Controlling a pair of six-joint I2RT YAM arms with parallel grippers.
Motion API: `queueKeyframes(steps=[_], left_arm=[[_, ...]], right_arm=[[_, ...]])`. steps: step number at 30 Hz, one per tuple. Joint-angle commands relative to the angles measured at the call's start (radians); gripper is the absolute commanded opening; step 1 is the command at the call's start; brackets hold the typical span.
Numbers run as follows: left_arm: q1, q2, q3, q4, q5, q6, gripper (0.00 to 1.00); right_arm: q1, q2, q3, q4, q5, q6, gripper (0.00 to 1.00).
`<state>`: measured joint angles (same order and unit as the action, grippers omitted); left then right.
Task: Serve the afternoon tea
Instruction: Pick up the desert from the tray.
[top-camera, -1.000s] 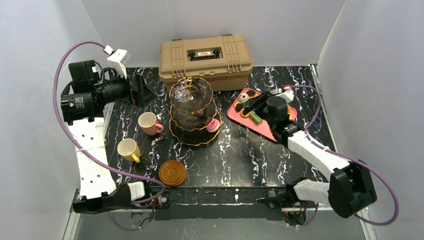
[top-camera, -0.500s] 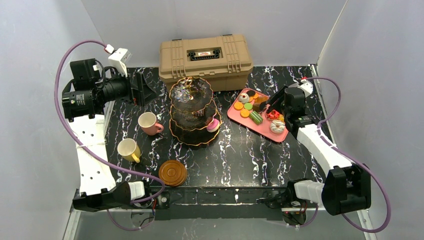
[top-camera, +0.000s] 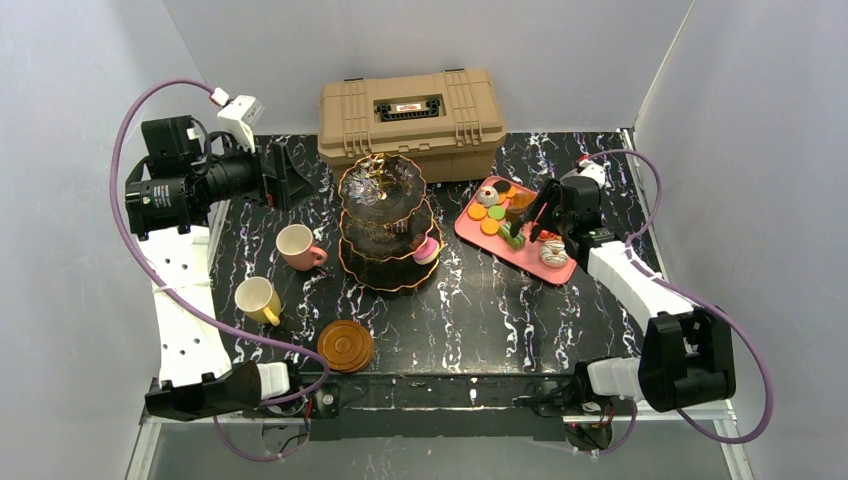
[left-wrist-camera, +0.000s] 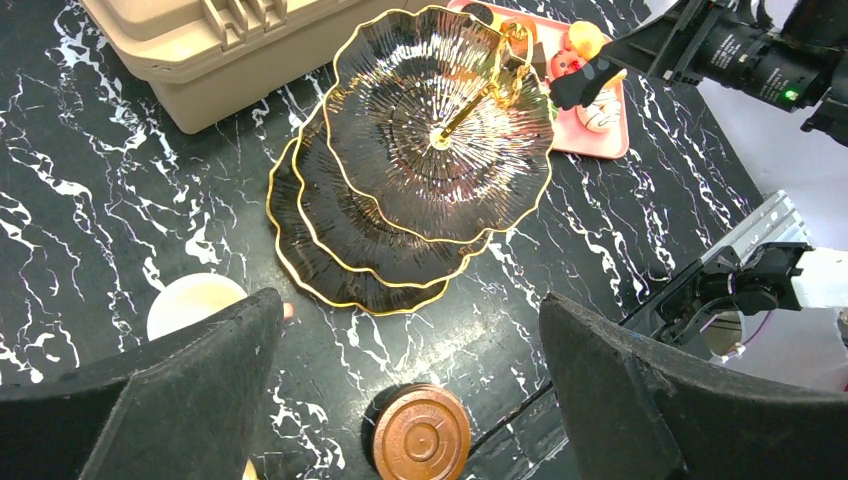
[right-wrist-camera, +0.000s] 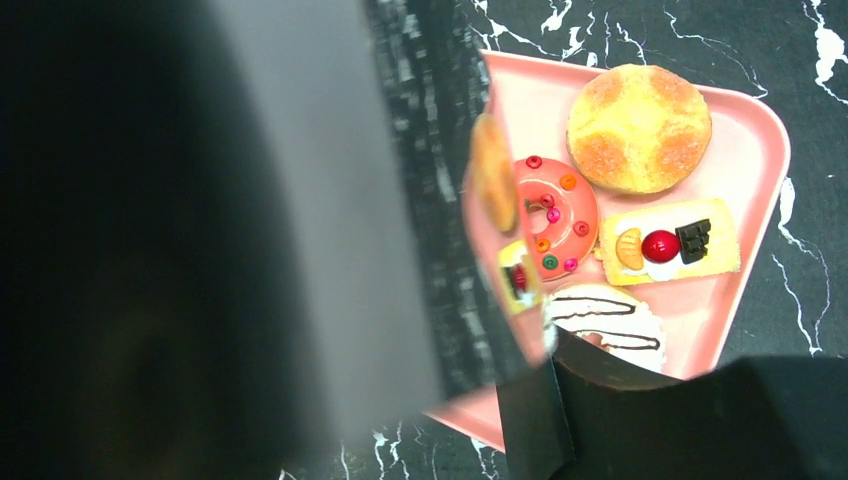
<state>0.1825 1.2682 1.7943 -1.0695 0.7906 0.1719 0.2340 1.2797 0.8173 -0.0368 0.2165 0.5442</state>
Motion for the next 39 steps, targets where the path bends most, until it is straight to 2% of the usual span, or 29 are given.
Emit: queueKeyframes(steps=[1, 19, 27, 32, 36, 39], left_arm=[[0.006, -0.015, 0.003, 0.005, 0.031, -0.003, 0.98], [0.006, -0.007, 0.014, 0.006, 0.029, -0.003, 0.99], [0.006, -0.012, 0.019, 0.006, 0.024, -0.002, 0.99], [0.006, -0.016, 0.014, 0.006, 0.025, -0.003, 0.99], [0.007, -0.02, 0.011, 0.006, 0.022, 0.002, 0.99], [0.006, -0.02, 0.014, 0.006, 0.022, 0.002, 0.99]], right_arm=[[-0.002, 0.032, 0.044, 0.069, -0.017, -0.074, 0.68], [0.012, 0.113, 0.029, 0.149, -0.078, -0.15, 0.67], [0.034, 0.127, 0.031, 0.159, -0.101, -0.147, 0.56], [0.043, 0.126, 0.004, 0.17, -0.091, -0.144, 0.55], [0.044, 0.112, -0.008, 0.17, -0.08, -0.137, 0.33], [0.043, 0.078, 0.001, 0.158, -0.076, -0.132, 0.22]])
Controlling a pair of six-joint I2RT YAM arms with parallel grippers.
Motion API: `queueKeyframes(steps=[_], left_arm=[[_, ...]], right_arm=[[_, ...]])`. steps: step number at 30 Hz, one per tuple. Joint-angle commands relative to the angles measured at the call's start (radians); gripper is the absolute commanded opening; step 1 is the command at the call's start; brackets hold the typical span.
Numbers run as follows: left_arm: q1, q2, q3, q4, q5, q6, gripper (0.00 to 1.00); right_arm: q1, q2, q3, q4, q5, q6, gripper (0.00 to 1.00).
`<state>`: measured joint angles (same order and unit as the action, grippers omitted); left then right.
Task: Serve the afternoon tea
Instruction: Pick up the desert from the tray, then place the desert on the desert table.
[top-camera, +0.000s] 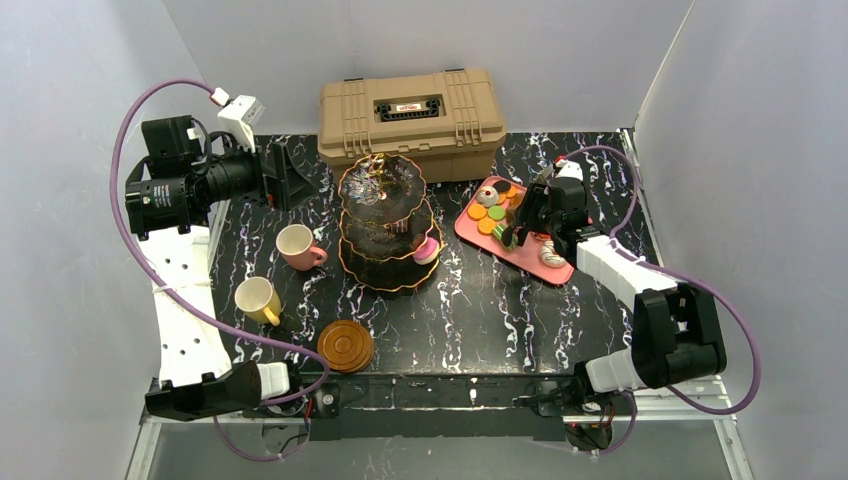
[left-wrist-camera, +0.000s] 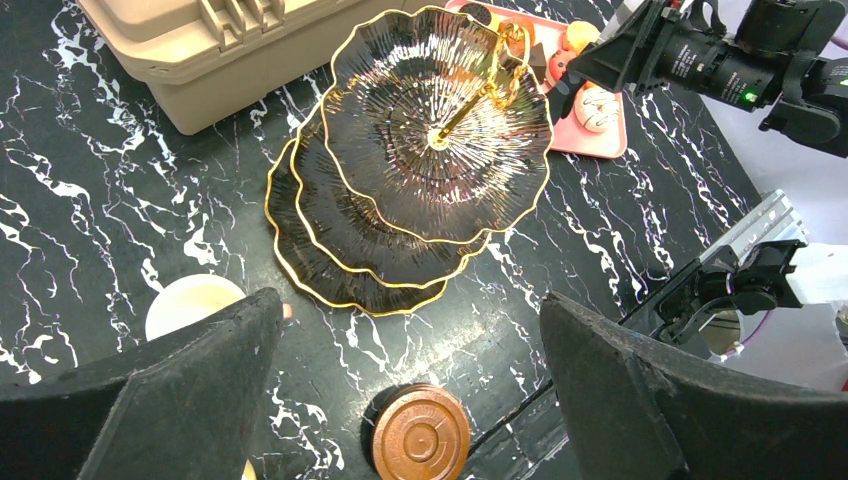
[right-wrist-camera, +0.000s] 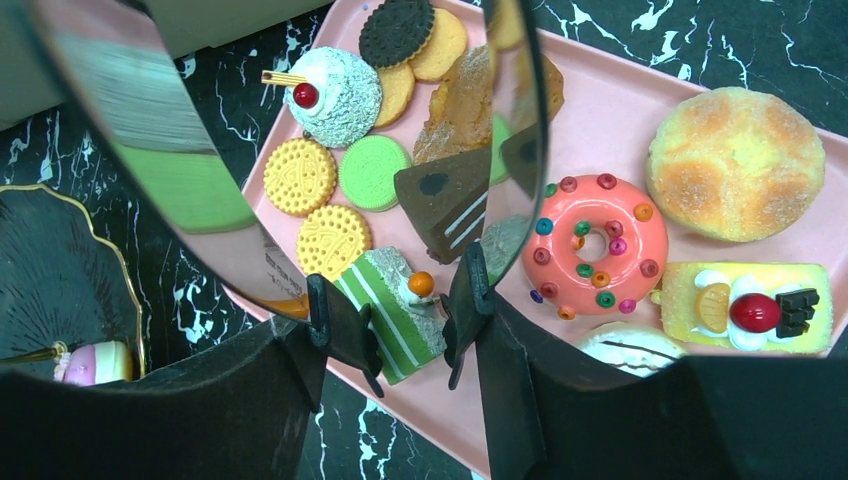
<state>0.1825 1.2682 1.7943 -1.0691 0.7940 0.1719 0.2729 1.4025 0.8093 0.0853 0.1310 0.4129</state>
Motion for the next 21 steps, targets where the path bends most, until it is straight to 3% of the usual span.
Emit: queueKeyframes(steps=[1, 5, 13, 21], left_arm=[[0.007, -0.02, 0.017, 0.006, 0.019, 0.001, 0.99], [0.007, -0.021, 0.017, 0.01, 0.018, -0.008, 0.99], [0.007, -0.025, 0.012, 0.021, 0.019, -0.015, 0.99], [0.007, -0.028, 0.01, 0.023, 0.025, -0.024, 0.99]], right_arm=[[0.005, -0.065, 0.014, 0.026, 0.009, 0.0, 0.19], [0.005, -0.136, 0.034, -0.004, 0.0, 0.008, 0.12], [0.009, -0.241, 0.063, -0.053, -0.07, 0.073, 0.1], [0.1, -0.22, 0.152, -0.009, -0.108, 0.208, 0.1]])
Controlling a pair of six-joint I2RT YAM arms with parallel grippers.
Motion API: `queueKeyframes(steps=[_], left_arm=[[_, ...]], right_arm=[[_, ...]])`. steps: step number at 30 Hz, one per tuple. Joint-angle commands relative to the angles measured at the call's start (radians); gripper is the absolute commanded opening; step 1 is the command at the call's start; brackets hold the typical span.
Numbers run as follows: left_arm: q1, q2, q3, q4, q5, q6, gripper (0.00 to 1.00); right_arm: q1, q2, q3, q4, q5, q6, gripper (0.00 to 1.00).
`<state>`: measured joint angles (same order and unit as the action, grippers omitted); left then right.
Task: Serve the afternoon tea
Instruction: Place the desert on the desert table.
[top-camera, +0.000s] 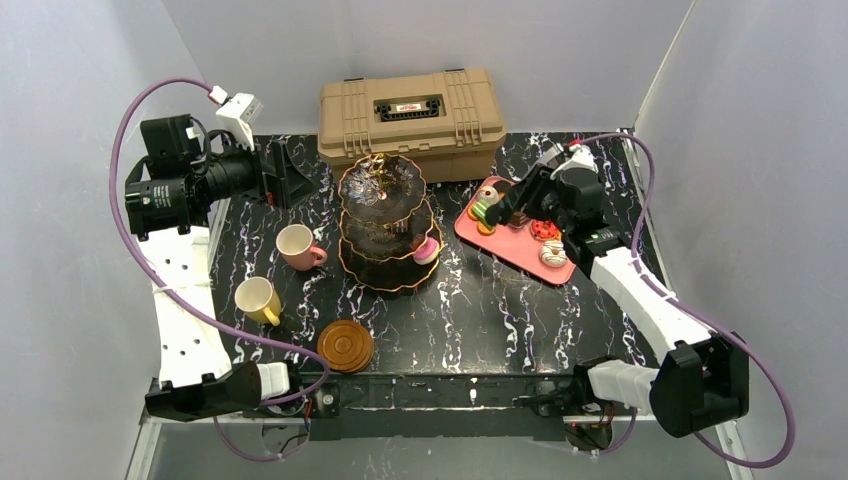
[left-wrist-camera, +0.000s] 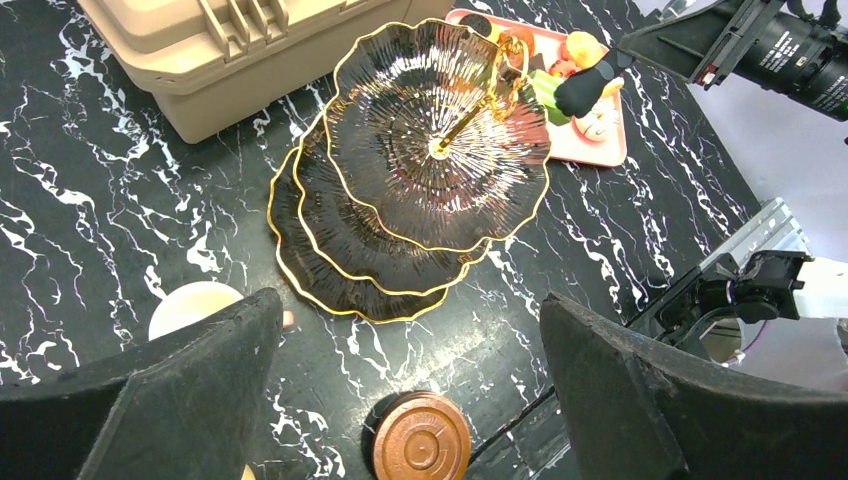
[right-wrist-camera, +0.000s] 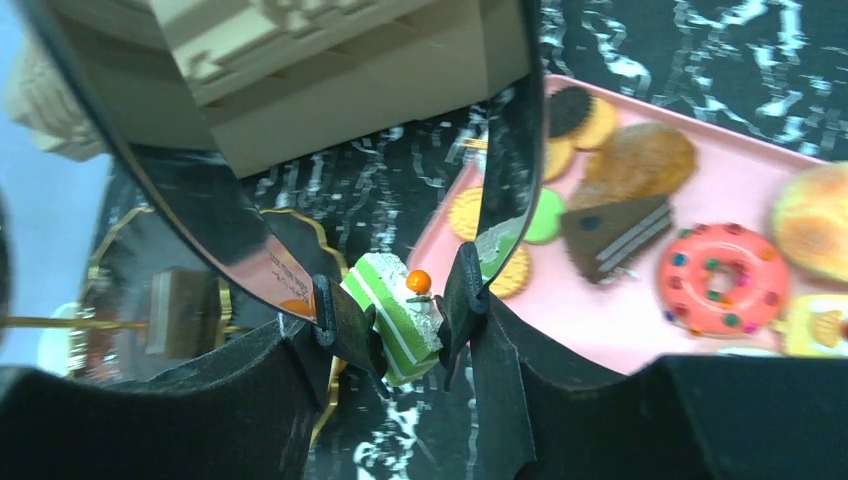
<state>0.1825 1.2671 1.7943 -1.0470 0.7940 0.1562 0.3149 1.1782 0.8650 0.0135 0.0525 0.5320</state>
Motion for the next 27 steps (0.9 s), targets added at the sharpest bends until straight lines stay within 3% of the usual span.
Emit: queueKeyframes(steps=[1, 11, 27], left_arm=[[0.006, -0.028, 0.009, 0.001, 0.025, -0.008, 0.99], [0.006, -0.038, 0.002, 0.0, 0.027, -0.006, 0.99], [0.006, -0.052, -0.001, 0.001, 0.026, 0.0, 0.99]], right_arm=[[0.086, 0.014, 0.111, 0.074, -0.023, 0.102, 0.09], [0.308, 0.129, 0.253, 0.073, 0.079, 0.127, 0.09], [0.386, 0.214, 0.276, 0.118, 0.248, 0.248, 0.1]])
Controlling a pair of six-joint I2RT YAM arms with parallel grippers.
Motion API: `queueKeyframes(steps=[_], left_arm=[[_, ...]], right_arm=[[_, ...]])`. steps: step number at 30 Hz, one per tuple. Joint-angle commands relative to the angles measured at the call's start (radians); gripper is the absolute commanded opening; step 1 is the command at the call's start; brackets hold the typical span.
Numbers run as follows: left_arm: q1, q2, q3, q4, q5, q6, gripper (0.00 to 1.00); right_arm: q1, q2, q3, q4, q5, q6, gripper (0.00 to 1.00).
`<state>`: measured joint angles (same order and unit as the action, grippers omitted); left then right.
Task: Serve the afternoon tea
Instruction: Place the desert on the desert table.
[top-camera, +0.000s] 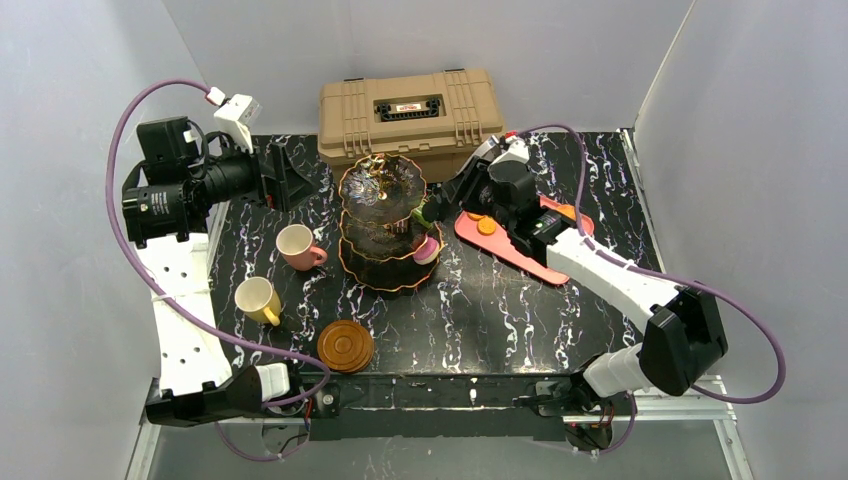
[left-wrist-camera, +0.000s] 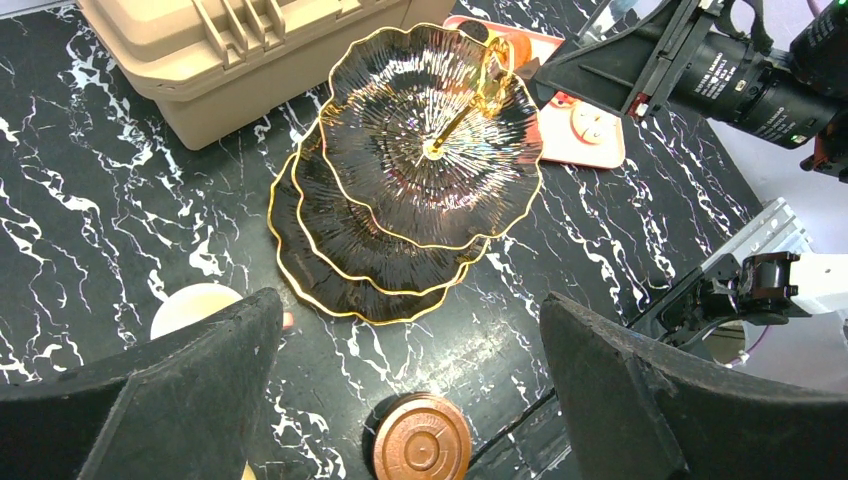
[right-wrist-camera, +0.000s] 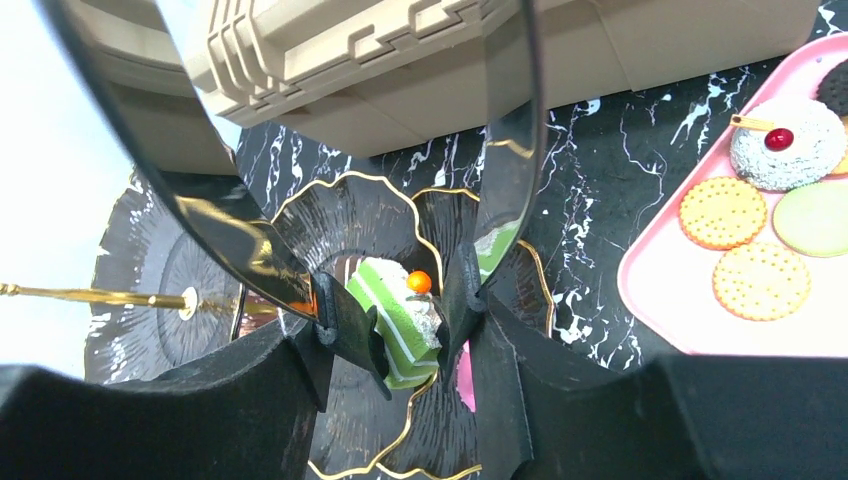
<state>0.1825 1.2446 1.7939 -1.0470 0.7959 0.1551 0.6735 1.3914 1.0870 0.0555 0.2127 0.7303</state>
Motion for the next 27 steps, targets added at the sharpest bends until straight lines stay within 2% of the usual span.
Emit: queueKeyframes(steps=[1, 6, 11, 15, 21, 27], left_arm=[[0.007, -0.029, 0.0, 0.002, 0.022, 0.002, 0.99], [0.006, -0.023, 0.007, 0.001, 0.025, -0.001, 0.99], [0.007, -0.025, 0.006, 0.001, 0.018, 0.005, 0.99], [0.007, -0.026, 0.005, 0.001, 0.013, 0.008, 0.99], [0.007, -0.025, 0.003, 0.002, 0.014, 0.009, 0.99], [0.007, -0.03, 0.0, 0.0, 0.012, 0.008, 0.99]], right_arm=[[0.036, 0.003, 0.057, 0.075, 0.104, 0.055, 0.11], [0.07, 0.02, 0.078, 0.065, 0.145, 0.076, 0.2], [0.077, 0.022, 0.096, 0.049, 0.14, 0.076, 0.39], [0.077, 0.006, 0.099, 0.028, 0.159, 0.055, 0.48], [0.077, -0.017, 0.1, 0.007, 0.167, 0.021, 0.6], [0.076, -0.025, 0.082, 0.0, 0.156, 0.013, 0.65]])
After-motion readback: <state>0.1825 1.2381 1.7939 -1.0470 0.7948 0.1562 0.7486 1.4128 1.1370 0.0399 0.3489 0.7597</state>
